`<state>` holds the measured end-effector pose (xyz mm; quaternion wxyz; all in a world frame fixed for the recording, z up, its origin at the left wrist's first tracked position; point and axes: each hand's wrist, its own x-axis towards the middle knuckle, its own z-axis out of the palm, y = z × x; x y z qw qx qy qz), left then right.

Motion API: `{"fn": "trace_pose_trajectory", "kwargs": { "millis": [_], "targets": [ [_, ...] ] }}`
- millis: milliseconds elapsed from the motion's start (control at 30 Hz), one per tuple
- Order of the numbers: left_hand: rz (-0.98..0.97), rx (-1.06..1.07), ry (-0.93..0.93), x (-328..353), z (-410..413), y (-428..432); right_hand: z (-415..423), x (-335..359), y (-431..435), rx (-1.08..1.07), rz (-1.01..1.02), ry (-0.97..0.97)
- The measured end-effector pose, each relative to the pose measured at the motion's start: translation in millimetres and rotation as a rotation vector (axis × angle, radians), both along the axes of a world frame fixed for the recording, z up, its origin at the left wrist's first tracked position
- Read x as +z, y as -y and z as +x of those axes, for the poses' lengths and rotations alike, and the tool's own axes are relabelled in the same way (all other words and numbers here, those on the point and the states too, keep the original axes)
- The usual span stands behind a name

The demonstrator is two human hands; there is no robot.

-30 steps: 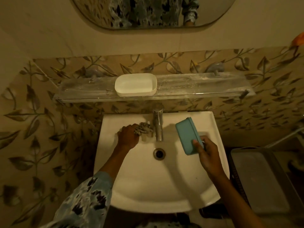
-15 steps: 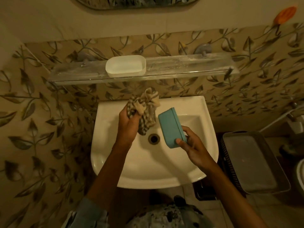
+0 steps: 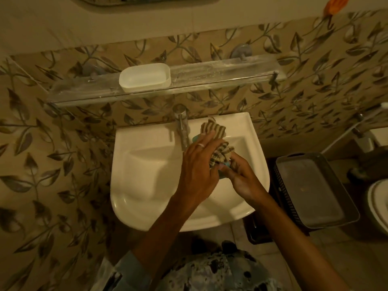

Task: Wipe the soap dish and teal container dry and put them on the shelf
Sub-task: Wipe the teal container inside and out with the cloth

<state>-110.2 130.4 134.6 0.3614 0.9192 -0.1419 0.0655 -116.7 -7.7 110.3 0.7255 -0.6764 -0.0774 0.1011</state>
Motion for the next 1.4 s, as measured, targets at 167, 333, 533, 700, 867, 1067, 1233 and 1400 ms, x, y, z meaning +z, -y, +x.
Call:
{"fn": "trace_pose_trajectory", "kwargs": {
  "millis": [167, 333, 533, 700, 867, 1067, 1233, 1400],
  "targets": [
    [-0.010, -0.019, 0.098, -7, -39, 17, -2, 6, -2, -0.040, 0.065, 0.077],
    [-0.023, 0.092, 0.065, 14, 1, 13, 0, 10, -8, -0.021, 0.038, 0.034],
    [-0.054, 0.198, -0.098, 29, 52, -2, -4, 13, -8, 0.061, 0.078, 0.048],
    [-0.045, 0.054, 0.017, 21, 12, 16, 10, 18, -5, -0.057, 0.032, 0.086],
    [-0.066, -0.042, 0.078, 12, -18, 27, 19, 24, 1, -0.111, 0.019, 0.172],
    [-0.084, 0.110, 0.077, 42, 38, 10, 17, 30, -6, -0.012, 0.029, 0.124],
    [-0.135, 0.199, 0.040, 53, 59, -2, 16, 34, -7, 0.065, 0.013, 0.169],
    [-0.085, 0.053, 0.157, 32, 1, 21, 20, 38, 1, -0.059, -0.001, 0.205]
  ]
}}
